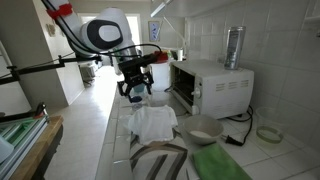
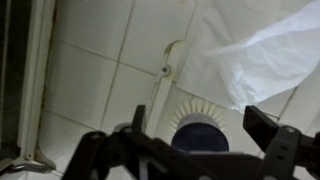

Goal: Open the microwave door

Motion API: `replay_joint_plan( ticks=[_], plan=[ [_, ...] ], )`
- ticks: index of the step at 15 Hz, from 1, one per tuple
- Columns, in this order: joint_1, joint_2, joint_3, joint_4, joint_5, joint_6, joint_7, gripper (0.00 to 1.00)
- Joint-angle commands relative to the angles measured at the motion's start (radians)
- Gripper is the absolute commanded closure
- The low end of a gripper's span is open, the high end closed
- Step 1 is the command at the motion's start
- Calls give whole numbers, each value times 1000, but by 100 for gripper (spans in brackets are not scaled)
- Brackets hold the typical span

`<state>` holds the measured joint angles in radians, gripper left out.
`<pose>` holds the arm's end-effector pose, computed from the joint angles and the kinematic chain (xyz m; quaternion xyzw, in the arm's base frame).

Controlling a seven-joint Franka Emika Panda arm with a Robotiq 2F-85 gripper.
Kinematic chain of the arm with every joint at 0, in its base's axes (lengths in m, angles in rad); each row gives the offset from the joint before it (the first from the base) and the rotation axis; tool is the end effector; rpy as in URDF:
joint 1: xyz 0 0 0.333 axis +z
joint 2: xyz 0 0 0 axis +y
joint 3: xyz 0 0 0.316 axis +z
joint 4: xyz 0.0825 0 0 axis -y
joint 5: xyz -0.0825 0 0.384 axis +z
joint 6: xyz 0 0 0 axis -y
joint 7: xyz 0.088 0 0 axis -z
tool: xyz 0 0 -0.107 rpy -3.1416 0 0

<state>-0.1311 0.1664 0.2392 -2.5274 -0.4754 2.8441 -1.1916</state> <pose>0.4670 0.0776 0.2286 0.6422 0.7594 0.0333 0.0986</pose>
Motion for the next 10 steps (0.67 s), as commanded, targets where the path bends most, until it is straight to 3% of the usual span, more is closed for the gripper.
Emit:
replay_joint_plan(
  ticks=[1,2,6,10],
  plan=[
    [-48,-80,92,26,260,-206,-172,0],
    [27,-108,25,44,323,-274,-181,0],
    [87,-211,-70,124,306,-502,-100,0],
    [129,-271,-121,169,317,-676,-69,0]
  ],
)
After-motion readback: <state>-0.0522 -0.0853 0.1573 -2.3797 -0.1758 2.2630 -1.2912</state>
